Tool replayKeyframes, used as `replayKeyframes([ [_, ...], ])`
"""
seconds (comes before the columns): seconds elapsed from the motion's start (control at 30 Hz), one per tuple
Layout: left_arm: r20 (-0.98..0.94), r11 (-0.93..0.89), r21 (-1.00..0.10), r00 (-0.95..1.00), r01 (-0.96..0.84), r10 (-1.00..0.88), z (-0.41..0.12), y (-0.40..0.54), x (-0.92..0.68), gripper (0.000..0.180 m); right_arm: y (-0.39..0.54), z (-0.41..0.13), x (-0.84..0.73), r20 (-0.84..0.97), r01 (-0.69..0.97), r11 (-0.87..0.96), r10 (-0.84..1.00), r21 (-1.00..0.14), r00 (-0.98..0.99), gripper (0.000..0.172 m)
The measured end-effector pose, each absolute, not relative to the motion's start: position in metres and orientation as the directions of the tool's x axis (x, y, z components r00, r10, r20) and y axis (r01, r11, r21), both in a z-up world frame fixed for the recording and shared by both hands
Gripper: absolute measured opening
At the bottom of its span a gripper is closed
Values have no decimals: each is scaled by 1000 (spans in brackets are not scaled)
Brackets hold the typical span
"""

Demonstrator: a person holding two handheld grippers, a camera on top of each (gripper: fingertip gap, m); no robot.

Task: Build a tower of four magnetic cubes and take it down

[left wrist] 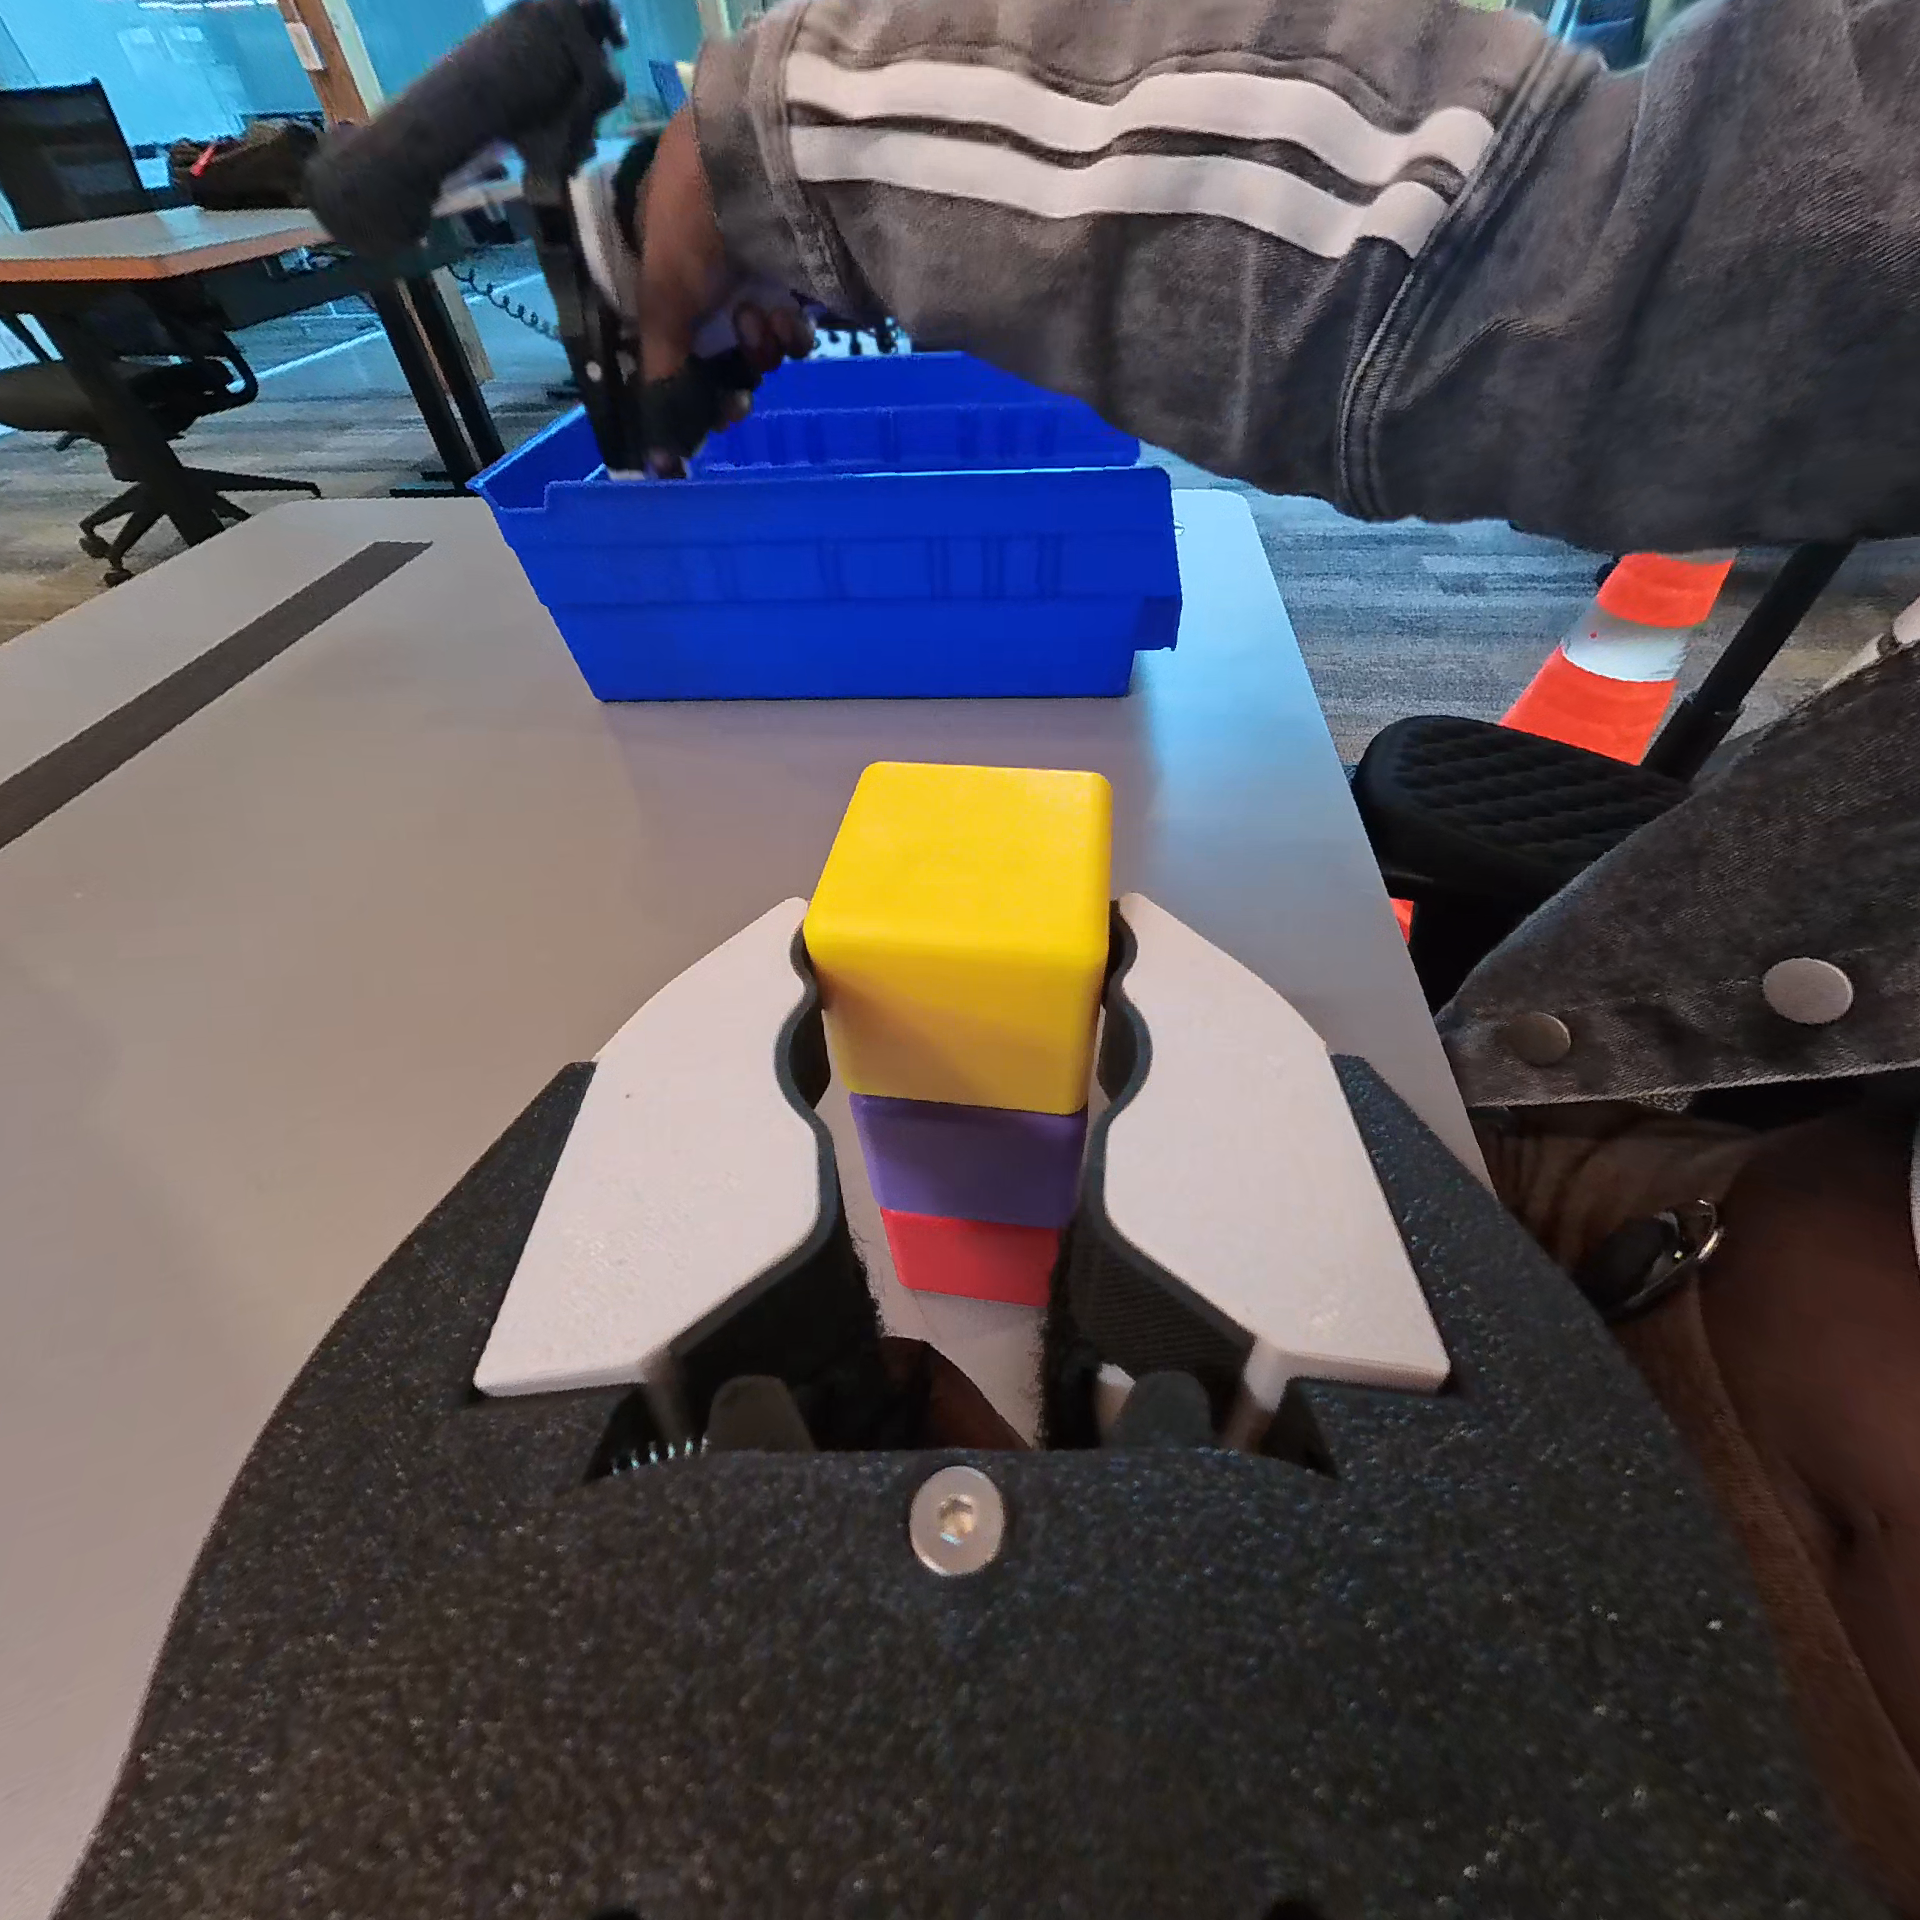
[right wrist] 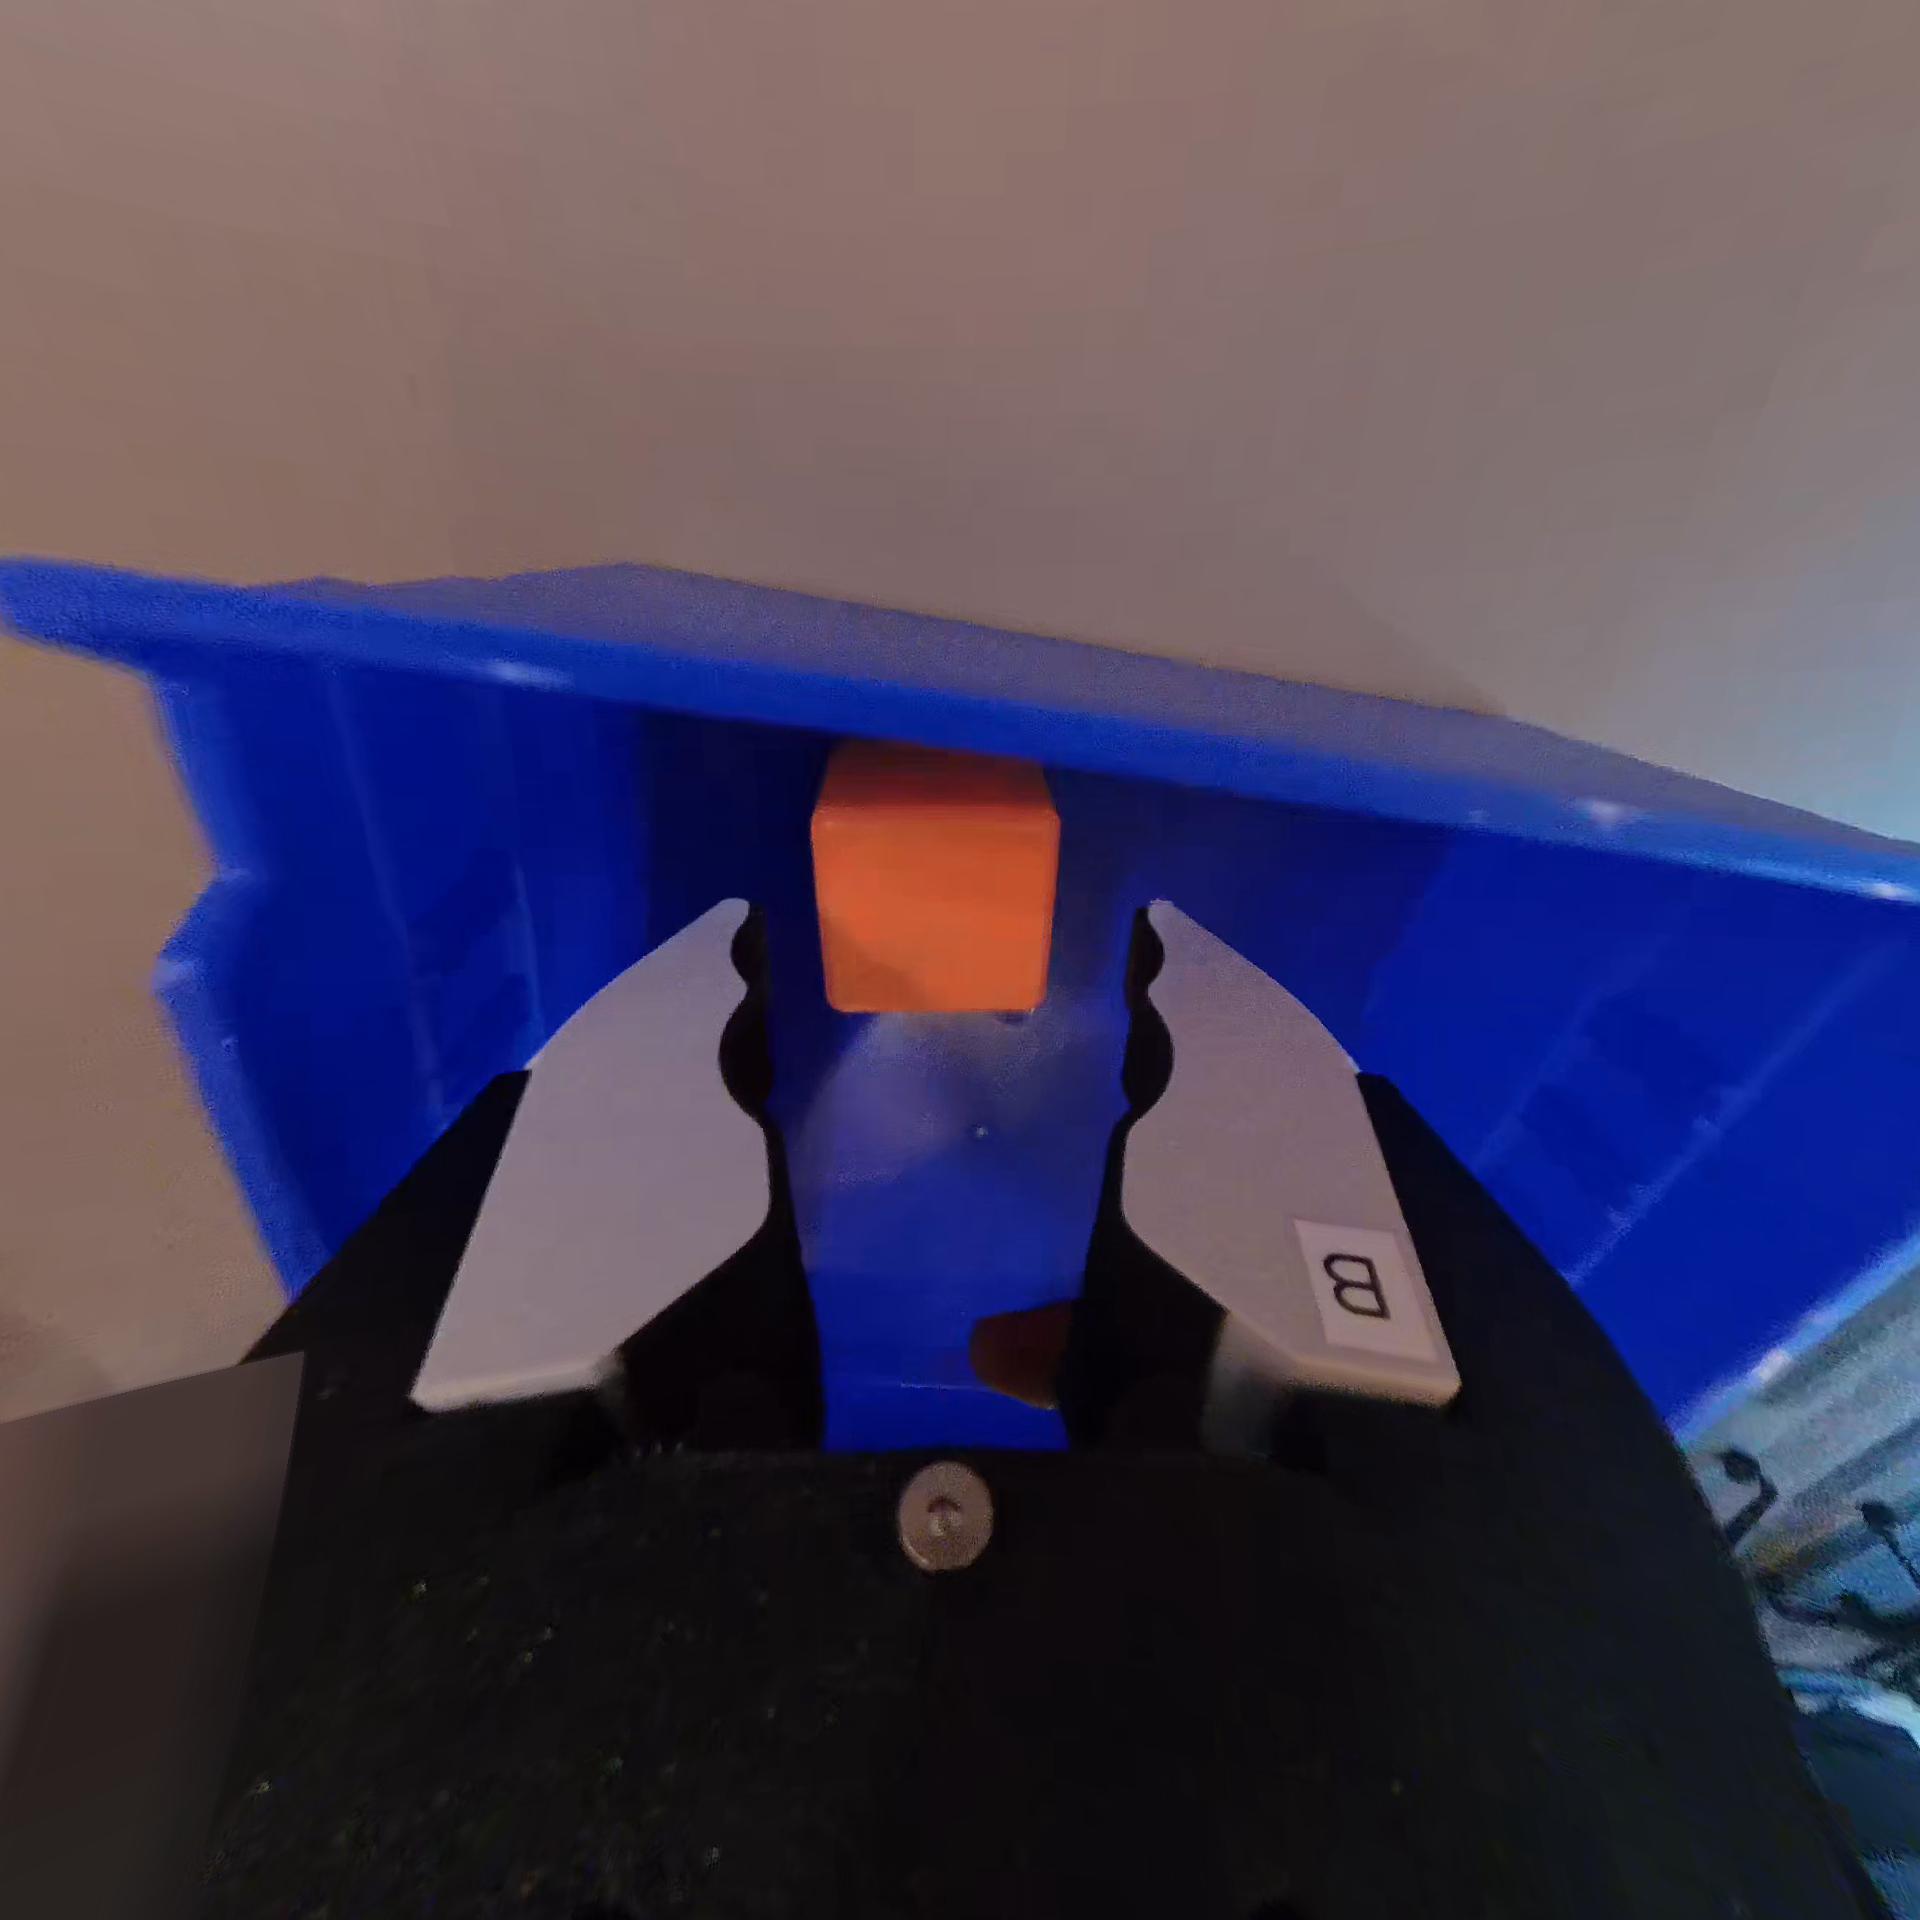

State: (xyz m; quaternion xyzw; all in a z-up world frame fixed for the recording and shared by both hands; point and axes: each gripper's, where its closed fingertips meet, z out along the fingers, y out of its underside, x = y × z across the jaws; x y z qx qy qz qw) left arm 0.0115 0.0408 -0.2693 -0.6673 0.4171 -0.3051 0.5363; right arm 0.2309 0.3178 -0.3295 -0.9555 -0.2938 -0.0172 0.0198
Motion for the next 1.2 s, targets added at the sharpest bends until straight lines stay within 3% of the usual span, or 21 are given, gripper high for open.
replayKeyframes([
  [0.1,-43,-71,-971,457,-229,-889,-269,40,12,49,321,-287,218,122,592,-772,580,-231,805,70],
  [0.2,-64,-69,-960,453,-273,-889,-275,40,10,61,293,-234,163,99,638,-559,707,-530,701,71],
  [0.27,-76,-79,-943,441,-322,-894,-284,39,9,70,245,-206,109,48,630,-333,860,-701,509,71],
  [0.37,-81,-99,-918,427,-383,-900,-300,38,11,81,129,-189,38,0,524,2,1000,-852,-4,71],
  [0.43,-85,-113,-898,420,-425,-904,-310,38,13,81,70,-202,17,37,478,158,967,-864,-251,74],
  [0.53,-100,-115,-890,435,-442,-895,-316,41,12,76,33,-232,-1,43,506,234,932,-830,-359,76],
  [0.77,-72,-129,-905,445,-406,-893,-314,42,13,58,26,-265,-13,17,594,263,922,-760,-387,64],
  [0.87,-74,-127,-903,441,-411,-894,-315,41,14,52,24,-265,-14,30,590,281,917,-757,-398,49],
  [1.2,-73,-125,-901,430,-416,-900,-316,38,16,52,22,-264,-11,63,551,276,926,-788,-373,49],
])
